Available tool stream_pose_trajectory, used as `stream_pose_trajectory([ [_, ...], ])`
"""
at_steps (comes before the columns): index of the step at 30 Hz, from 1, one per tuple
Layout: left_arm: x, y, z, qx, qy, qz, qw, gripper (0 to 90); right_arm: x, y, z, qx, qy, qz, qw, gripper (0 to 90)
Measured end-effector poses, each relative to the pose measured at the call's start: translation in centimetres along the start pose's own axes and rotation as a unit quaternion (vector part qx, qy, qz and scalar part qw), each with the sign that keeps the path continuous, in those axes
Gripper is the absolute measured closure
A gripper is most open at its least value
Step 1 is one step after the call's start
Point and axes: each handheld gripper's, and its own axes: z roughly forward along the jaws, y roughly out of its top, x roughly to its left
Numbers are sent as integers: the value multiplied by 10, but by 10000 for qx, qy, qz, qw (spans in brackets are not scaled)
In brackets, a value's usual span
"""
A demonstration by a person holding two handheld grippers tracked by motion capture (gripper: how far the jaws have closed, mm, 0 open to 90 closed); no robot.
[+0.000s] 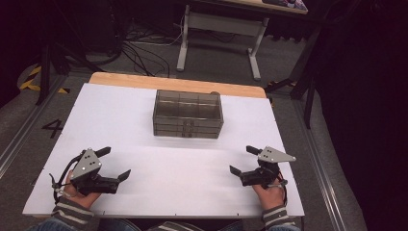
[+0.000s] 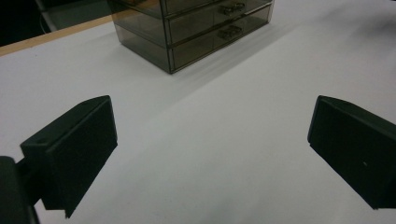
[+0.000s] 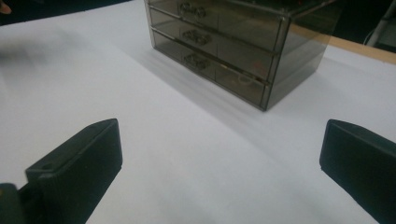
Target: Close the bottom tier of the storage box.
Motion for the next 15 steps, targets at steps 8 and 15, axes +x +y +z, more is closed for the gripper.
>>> stream_pose_trajectory([
  [8,0,-1,0,72,41,24,10000,22,7,-19,1,36,37,46,10000,2],
  [15,-4,-2,-1,63,-61,-58,9999,22,3,-29,2,51,52,301,9995,2],
])
